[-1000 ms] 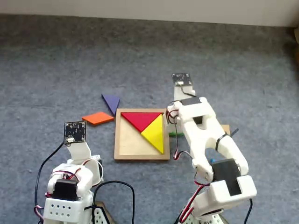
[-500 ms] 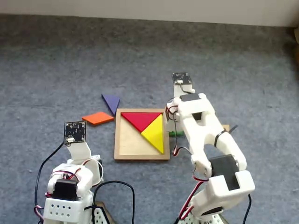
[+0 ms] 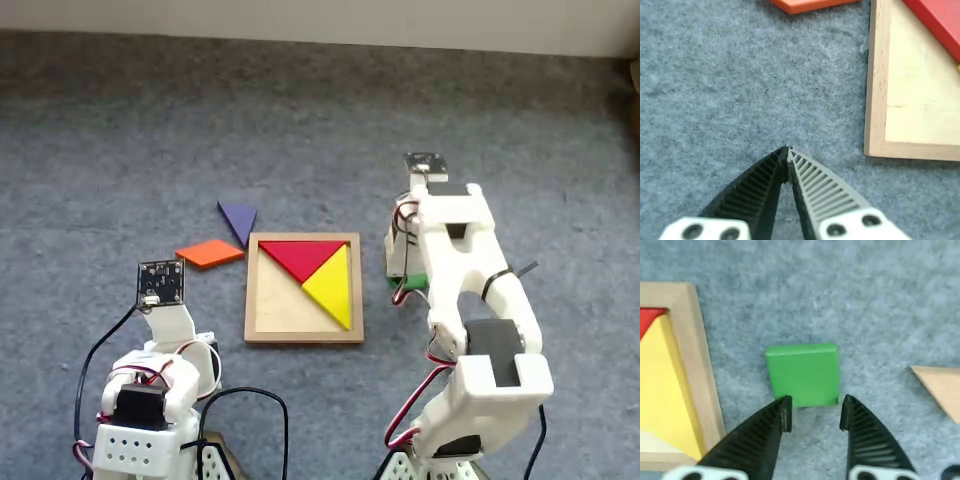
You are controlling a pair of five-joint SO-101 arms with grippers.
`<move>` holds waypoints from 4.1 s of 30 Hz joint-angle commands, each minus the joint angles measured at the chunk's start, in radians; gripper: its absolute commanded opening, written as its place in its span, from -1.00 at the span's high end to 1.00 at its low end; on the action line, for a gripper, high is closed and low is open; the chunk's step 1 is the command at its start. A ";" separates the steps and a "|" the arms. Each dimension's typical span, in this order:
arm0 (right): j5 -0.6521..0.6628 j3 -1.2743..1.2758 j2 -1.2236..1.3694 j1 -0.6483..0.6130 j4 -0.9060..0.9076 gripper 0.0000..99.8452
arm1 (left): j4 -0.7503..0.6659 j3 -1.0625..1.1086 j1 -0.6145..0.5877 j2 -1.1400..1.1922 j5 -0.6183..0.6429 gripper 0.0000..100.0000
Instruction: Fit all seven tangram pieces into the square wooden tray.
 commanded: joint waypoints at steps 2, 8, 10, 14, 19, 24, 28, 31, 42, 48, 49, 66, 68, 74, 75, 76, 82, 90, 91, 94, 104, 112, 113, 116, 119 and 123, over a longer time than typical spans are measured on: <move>-0.051 -0.082 -0.004 -0.058 0.022 0.63 | 0.003 0.019 0.012 -0.028 -0.003 0.99; -0.054 -0.077 0.008 -0.090 0.016 0.44 | 0.003 0.019 0.012 -0.028 -0.003 0.99; -0.054 -0.079 0.025 -0.082 -0.013 0.44 | 0.003 0.019 0.012 -0.028 -0.003 0.99; -0.048 -0.076 0.099 -0.061 -0.077 0.44 | 0.003 0.019 0.012 -0.028 -0.003 0.99; -0.046 -0.082 0.165 -0.061 -0.077 0.47 | 0.003 0.019 0.012 -0.028 -0.003 0.99; 0.049 -0.082 0.117 -0.051 -0.077 0.72 | 0.003 0.019 0.012 -0.028 -0.003 0.99; 0.068 -0.076 0.021 -0.053 -0.077 0.78 | 0.003 0.019 0.012 -0.028 -0.003 0.99; 0.066 -0.061 -0.071 -0.054 -0.074 0.78 | 0.003 0.019 0.012 -0.028 -0.003 0.99; 0.069 0.119 -0.417 -0.294 -0.050 0.78 | 0.003 0.019 0.012 -0.028 -0.003 0.99; 0.066 0.239 -0.421 -0.481 -0.208 0.78 | 0.003 0.019 0.012 -0.028 -0.003 0.99; 0.066 0.269 -0.421 -0.501 -0.255 0.78 | 0.003 0.019 0.012 -0.028 -0.003 0.99; 0.074 0.392 -0.418 -0.634 -0.458 0.77 | 0.003 0.019 0.012 -0.028 -0.003 0.99; 0.074 0.394 -0.418 -0.634 -0.458 0.77 | 0.003 0.019 0.012 -0.028 -0.003 0.99; 0.074 0.386 -0.311 -0.636 -0.455 0.77 | 0.003 0.019 0.012 -0.028 -0.003 0.99; 0.074 0.384 -0.286 -0.633 -0.453 0.77 | 0.003 0.019 0.012 -0.028 -0.003 0.99; 0.072 0.384 -0.263 -0.633 -0.450 0.75 | 0.003 0.019 0.012 -0.028 -0.003 0.99; 0.071 0.352 -0.239 -0.636 -0.289 0.54 | 0.003 0.019 0.012 -0.028 -0.003 0.99; 0.071 0.295 -0.242 -0.638 -0.185 0.54 | 0.003 0.019 0.012 -0.028 -0.003 0.99; 0.071 0.288 -0.242 -0.633 -0.170 0.54 | 0.003 0.019 0.012 -0.028 -0.003 0.99; 0.071 0.259 -0.303 -0.608 -0.101 0.54 | 0.003 0.019 0.012 -0.028 -0.003 0.99; 0.066 0.354 -0.722 -0.183 -0.093 0.54 | 0.003 0.019 0.012 -0.028 -0.003 0.99; 0.054 0.406 -0.605 0.137 -0.271 0.54 | 0.003 0.019 0.012 -0.028 -0.003 0.99; 0.029 0.406 -0.565 0.153 -0.271 0.53 | 0.003 0.019 0.012 -0.028 -0.003 0.99; -0.002 0.344 -0.430 0.170 -0.275 0.53 | 0.003 0.019 0.012 -0.028 -0.003 0.99; -0.005 0.243 -0.283 0.206 -0.269 0.53 | 0.003 0.019 0.012 -0.028 -0.003 0.99; -0.031 0.120 -0.116 0.257 -0.269 0.53 | 0.003 0.019 0.012 -0.028 -0.003 0.99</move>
